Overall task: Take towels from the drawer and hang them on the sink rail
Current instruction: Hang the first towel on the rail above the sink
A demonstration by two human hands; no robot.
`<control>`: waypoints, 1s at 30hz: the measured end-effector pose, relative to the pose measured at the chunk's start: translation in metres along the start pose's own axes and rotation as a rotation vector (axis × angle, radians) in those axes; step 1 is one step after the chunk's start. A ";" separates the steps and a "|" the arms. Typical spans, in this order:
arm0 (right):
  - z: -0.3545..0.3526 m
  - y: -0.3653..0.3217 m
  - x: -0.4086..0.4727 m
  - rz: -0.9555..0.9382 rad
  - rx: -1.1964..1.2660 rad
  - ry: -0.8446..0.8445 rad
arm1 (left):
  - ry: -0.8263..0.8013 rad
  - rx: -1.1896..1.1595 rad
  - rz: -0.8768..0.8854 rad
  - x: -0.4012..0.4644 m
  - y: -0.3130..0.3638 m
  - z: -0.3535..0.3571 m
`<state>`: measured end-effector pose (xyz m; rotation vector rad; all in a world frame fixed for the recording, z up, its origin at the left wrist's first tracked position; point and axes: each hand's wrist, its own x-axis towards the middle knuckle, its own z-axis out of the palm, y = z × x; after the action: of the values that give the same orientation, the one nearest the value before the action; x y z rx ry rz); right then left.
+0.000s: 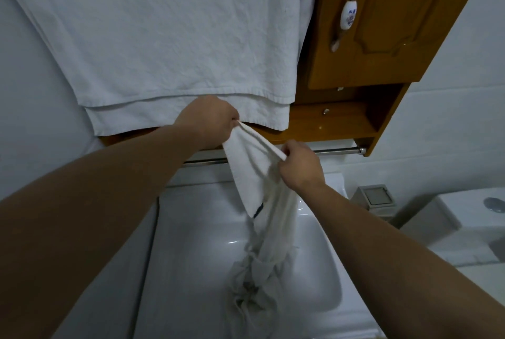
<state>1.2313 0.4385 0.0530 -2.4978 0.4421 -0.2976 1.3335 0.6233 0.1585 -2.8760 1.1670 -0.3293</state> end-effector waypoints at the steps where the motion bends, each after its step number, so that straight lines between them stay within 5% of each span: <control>1: -0.001 0.002 0.001 -0.006 0.006 0.005 | 0.000 0.014 -0.016 0.000 -0.006 0.000; 6: -0.005 0.010 0.005 0.008 0.113 -0.118 | -0.036 0.096 -0.094 -0.002 -0.028 0.003; 11: -0.019 0.006 0.006 0.079 0.495 -0.358 | -0.116 0.147 -0.209 -0.008 -0.044 0.017; 17: -0.024 -0.022 0.010 0.077 0.635 -0.342 | -0.261 0.147 -0.238 -0.022 -0.032 0.032; 30: -0.024 -0.040 0.012 0.011 0.672 -0.405 | -0.248 -0.434 -0.105 -0.029 0.036 0.043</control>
<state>1.2448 0.4530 0.0965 -1.8287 0.1492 0.0664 1.2974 0.6145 0.1076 -3.2184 1.1654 0.3145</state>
